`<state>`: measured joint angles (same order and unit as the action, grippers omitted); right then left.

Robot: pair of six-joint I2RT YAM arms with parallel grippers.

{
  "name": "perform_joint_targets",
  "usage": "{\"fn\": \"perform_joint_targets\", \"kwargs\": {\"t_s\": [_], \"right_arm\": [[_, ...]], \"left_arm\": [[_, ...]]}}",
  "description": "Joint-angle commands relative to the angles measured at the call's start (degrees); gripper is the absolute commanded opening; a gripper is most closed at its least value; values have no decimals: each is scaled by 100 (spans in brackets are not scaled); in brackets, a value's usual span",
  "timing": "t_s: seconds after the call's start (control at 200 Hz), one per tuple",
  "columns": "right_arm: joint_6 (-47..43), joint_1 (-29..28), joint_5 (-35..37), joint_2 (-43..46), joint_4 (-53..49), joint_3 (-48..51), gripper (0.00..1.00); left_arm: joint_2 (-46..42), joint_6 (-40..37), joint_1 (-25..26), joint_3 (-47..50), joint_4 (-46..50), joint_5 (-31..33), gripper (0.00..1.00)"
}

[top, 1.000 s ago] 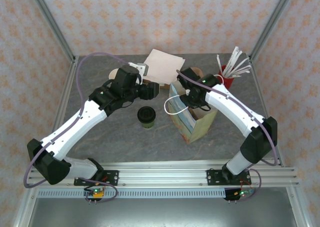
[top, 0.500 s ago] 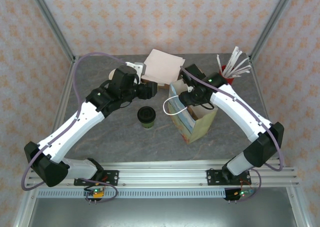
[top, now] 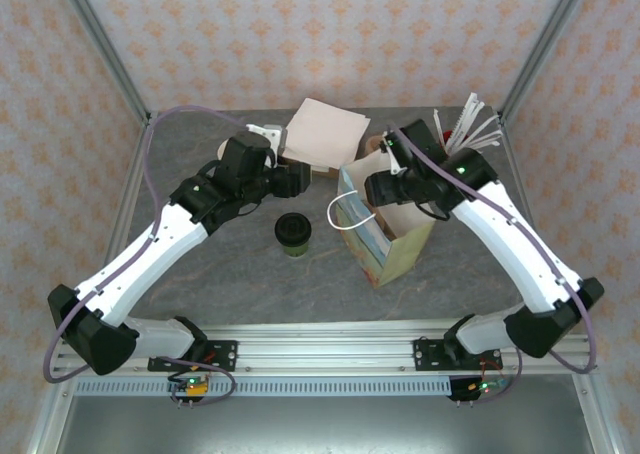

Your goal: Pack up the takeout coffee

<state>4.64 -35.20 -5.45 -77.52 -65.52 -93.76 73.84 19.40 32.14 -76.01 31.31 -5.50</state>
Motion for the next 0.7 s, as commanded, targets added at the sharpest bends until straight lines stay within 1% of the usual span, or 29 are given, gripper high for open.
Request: {"fn": "perform_joint_targets", "kwargs": {"t_s": [0.0,0.09,0.21,0.29,0.4,0.49,0.606,0.636,0.696], "right_arm": [[-32,-112,-267,376,449,-301,67],[-46,-534,-238,300,591,-547,67],[-109,-1162,-109,-151,584,-1054,67],[-119,-1492,-253,-601,581,-1399,67],[-252,-2023,-19,-1426,231,-2068,69],[-92,-2122,-46,-2053,-120,-2540,70],[32,-2150,-446,-2638,-260,-2668,72],[36,-2171,-473,-2810,-319,-2728,74],[15,-2199,-478,-3184,-585,-2978,75]], "left_arm": [[-266,37,-207,54,27,103,74],[-447,43,-468,162,165,121,75],[-752,85,-845,389,401,217,75],[-934,146,-1171,551,588,229,74],[-1157,281,-1766,837,801,161,74],[-1406,407,-2220,1133,902,197,75],[-1789,565,-2833,1602,858,212,75],[-1892,615,-2974,1723,828,206,75],[-2064,690,-3173,1907,734,206,75]]}}
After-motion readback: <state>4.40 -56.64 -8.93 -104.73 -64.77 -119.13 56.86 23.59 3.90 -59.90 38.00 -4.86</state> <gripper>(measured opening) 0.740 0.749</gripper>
